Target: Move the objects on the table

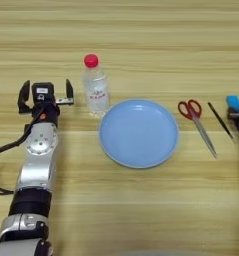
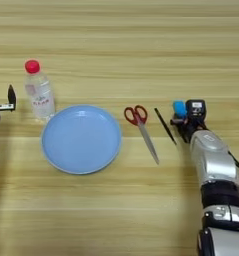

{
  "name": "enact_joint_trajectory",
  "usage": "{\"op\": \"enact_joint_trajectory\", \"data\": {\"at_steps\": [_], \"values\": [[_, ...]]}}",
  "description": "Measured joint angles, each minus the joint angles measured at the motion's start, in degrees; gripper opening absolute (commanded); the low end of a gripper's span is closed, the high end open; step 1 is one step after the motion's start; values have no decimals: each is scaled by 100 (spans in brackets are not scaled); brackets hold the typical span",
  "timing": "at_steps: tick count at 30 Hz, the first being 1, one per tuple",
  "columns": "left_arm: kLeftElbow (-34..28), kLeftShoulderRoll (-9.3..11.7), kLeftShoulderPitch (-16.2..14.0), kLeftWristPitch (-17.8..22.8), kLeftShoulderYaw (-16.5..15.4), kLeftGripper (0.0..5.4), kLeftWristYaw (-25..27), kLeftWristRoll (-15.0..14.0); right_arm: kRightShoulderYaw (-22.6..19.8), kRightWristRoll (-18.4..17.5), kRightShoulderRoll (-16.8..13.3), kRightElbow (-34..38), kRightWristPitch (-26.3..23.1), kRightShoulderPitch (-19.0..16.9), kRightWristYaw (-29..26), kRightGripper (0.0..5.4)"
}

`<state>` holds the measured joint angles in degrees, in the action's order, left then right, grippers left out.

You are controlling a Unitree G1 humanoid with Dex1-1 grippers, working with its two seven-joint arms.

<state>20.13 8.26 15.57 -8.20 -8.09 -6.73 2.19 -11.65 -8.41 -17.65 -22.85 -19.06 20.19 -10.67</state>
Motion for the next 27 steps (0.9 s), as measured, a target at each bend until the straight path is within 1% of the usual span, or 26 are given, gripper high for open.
{"op": "enact_joint_trajectory", "data": {"at_steps": [3,4,5,6,7,10,13,17,20,23,27], "values": [[9,2,0,0,-4,540,-1,0,96,-45,123,666,-100,-152,-13,140],[10,1,1,0,-3,540,-1,0,116,-56,156,782,-138,-168,-18,140],[14,1,0,-1,-3,540,-2,2,178,-77,214,1098,-212,-254,-19,140],[16,2,0,0,-3,540,-2,2,187,-81,219,1129,-217,-262,-19,140],[22,2,0,0,-4,540,-3,3,265,-108,275,1456,-338,-369,-25,140],[29,2,0,0,-5,540,-5,2,365,-148,322,1983,-558,-526,-57,140],[35,2,1,1,-6,540,-7,1,483,-179,409,2335,-708,-591,-93,140],[40,2,1,2,-6,540,-7,-1,726,-194,527,2667,-905,-703,-126,140],[47,2,1,2,-6,540,-6,0,930,-191,590,2789,-943,-745,-190,140],[56,2,1,2,-6,540,-6,0,1307,-161,707,2935,-962,-781,-270,140],[57,1,1,4,-5,540,-7,0,1713,-69,766,2977,-988,-849,-374,140]]}}
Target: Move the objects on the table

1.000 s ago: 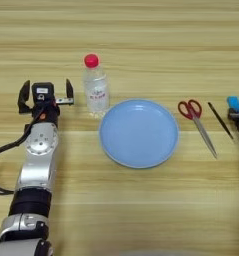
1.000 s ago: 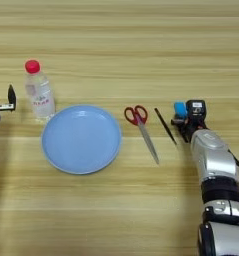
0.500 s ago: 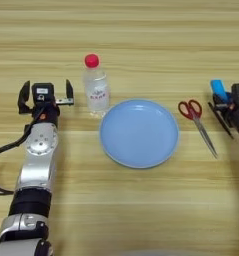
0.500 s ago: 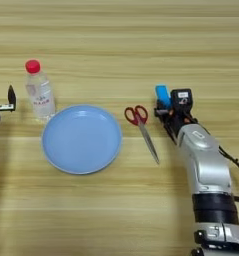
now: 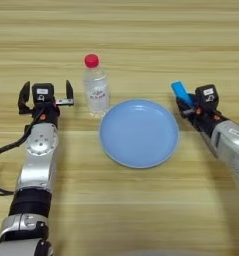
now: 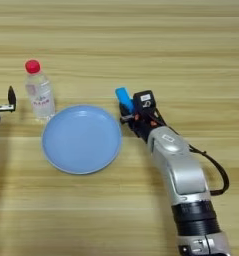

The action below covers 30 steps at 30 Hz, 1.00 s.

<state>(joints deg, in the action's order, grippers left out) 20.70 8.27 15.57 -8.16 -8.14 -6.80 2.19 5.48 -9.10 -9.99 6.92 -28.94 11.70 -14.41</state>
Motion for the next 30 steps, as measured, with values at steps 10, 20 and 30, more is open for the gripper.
{"op": "enact_joint_trajectory", "data": {"at_steps": [10,20,30], "values": [[3,-4,0,36,2,540,-43,16,571,186,140,-37,-27,-152,-142,140],[21,-3,0,46,1,540,-67,17,1083,336,232,-144,-19,-309,-349,140],[26,1,0,45,1,540,-67,20,1563,549,576,-425,52,-285,-373,140]]}}
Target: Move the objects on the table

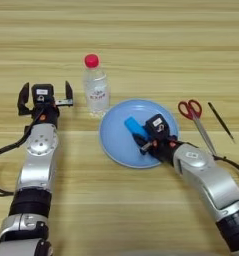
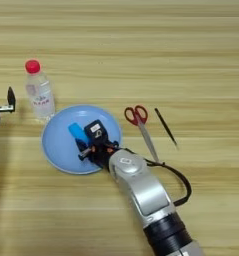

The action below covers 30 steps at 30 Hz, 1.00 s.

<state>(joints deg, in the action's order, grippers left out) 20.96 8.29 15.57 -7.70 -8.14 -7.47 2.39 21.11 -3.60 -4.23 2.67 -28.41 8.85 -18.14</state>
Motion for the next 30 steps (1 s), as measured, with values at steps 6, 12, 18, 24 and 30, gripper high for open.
{"op": "enact_joint_trajectory", "data": {"at_steps": [6,12,18,24,30], "values": [[-1,-2,0,0,2,540,-7,1,4,9,65,-152,138,43,-52,202],[-1,-4,0,0,5,540,-12,3,-133,34,62,-76,434,61,-46,266],[-2,-7,0,0,10,540,-18,3,-559,58,-103,362,675,149,30,327],[-2,-23,0,1,15,540,-18,2,-1117,8,-388,572,771,150,69,398],[-1,-31,1,7,10,540,36,-33,-2069,-126,-866,470,771,176,150,477]]}}
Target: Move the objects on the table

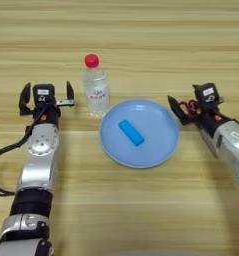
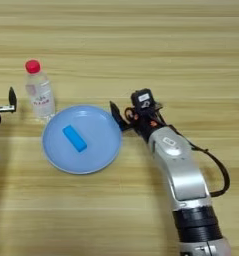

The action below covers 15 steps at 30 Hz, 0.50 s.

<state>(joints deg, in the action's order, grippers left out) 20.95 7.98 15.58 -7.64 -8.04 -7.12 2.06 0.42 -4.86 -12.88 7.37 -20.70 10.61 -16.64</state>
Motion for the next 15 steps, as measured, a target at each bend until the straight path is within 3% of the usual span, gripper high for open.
{"op": "enact_joint_trajectory", "data": {"at_steps": [4,11,15], "values": [[3,1,0,3,1,540,3,2,-520,4,-346,-478,-8,44,105,536],[5,-1,0,5,5,540,3,4,-812,11,-744,-1074,-2,80,98,539],[6,0,0,5,3,540,3,4,-850,22,-829,-1299,2,92,82,539]]}}
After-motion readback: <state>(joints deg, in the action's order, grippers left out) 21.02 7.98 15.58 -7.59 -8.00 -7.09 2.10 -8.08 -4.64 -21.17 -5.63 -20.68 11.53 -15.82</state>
